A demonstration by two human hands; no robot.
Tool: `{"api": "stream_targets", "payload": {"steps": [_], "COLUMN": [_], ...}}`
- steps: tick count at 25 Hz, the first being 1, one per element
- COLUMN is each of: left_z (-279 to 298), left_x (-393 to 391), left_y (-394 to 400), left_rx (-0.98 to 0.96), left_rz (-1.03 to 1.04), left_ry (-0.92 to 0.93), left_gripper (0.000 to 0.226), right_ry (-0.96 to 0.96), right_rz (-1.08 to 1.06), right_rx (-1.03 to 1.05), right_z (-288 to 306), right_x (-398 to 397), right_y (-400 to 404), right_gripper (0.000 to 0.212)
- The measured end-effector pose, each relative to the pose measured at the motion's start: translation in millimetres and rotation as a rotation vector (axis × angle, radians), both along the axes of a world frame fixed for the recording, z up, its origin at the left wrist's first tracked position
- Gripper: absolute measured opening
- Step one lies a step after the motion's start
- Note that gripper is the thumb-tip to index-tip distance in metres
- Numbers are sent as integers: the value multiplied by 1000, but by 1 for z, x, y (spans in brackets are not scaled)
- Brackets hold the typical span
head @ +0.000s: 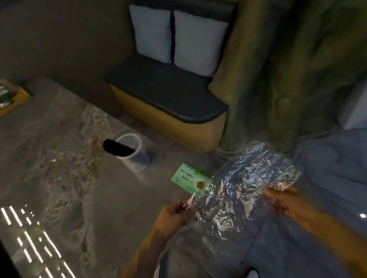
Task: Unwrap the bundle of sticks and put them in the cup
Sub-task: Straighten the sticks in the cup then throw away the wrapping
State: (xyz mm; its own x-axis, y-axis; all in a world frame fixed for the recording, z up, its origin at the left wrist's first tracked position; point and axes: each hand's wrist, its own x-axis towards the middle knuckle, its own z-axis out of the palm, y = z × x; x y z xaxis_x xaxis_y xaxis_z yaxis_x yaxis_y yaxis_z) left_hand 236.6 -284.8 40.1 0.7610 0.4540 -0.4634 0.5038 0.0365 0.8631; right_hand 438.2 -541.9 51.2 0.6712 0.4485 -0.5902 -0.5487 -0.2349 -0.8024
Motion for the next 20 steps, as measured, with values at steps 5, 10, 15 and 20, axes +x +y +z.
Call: {"api": "stream_targets", "payload": {"steps": [5, 10, 15, 20], "left_z": [20, 39, 48, 34], "left_x": [93, 175, 246, 314], "left_y": [-75, -135, -187, -215], "left_rx": [107, 86, -157, -156], "left_rz": [-161, -365, -486, -690], "left_ry": [-99, -70, -62, -11], "left_gripper": [12, 25, 34, 30], "right_ry": [-161, -189, -211, -207], "right_rz": [-161, -328, -370, -475], "right_rx": [-7, 28, 13, 11], "right_z": [20, 32, 35, 29], "right_x": [48, 73, 88, 120], "right_y": [-86, -154, -200, -230], "right_gripper": [10, 8, 7, 12]}}
